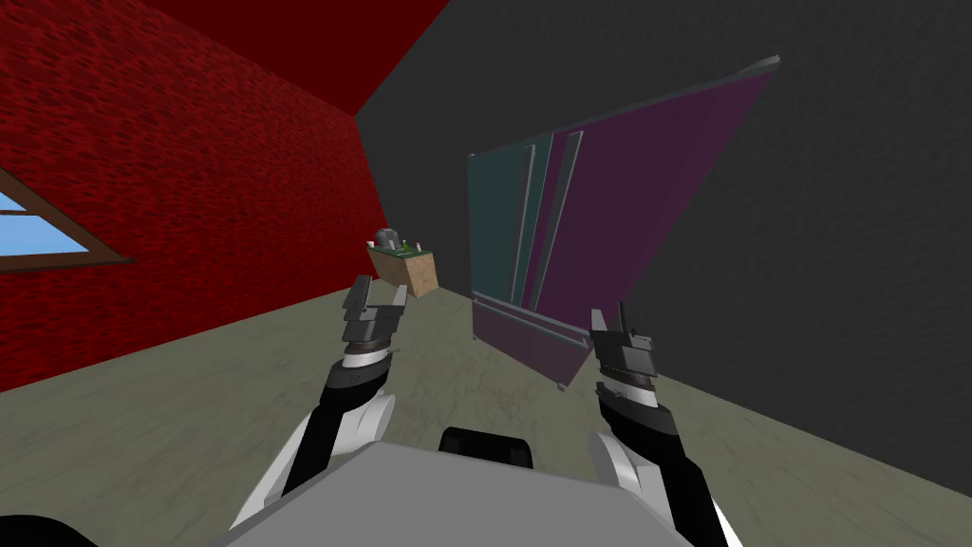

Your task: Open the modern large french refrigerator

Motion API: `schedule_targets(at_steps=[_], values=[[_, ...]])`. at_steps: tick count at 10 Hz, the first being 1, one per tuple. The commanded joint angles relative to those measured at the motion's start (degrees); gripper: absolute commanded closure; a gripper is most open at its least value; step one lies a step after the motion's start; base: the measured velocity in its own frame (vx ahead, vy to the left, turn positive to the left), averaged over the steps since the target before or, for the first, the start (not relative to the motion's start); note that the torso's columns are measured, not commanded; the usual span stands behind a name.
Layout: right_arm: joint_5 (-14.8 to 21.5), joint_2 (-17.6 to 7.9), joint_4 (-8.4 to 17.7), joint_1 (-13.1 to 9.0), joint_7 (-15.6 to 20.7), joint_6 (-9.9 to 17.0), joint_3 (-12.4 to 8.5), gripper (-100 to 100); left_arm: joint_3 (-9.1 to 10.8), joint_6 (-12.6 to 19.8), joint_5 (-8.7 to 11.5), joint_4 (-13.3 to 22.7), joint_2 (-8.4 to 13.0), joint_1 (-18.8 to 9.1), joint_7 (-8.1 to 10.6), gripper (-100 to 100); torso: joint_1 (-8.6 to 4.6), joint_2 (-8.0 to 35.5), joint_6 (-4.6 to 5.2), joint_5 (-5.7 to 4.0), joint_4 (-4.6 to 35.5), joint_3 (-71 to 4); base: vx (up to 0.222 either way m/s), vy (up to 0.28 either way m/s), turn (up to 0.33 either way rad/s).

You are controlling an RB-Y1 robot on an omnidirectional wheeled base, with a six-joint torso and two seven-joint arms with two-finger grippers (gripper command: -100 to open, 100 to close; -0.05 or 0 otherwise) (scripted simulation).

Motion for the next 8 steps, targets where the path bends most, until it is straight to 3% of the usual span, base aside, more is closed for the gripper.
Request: schedule_targets(at_steps=[1, 8], values=[[0.0, 0.0, 0.0, 0.0, 0.0, 0.0, 0.0, 0, 0.0, 0.0, 0.0, 0.0, 0.0, 0.0, 0.0, 0, 0.0, 2.3, 0.0, 0.0, 2.3, -4.7, 0.0, 0.0, 0.0], [0.0, 0.0, 0.0, 0.0, 0.0, 0.0, 0.0, 0, 0.0, 0.0, 0.0, 0.0, 0.0, 0.0, 0.0, 0, 0.0, 31.2, 0.0, 0.0, 31.1, -62.3, 0.0, 0.0, 0.0]])
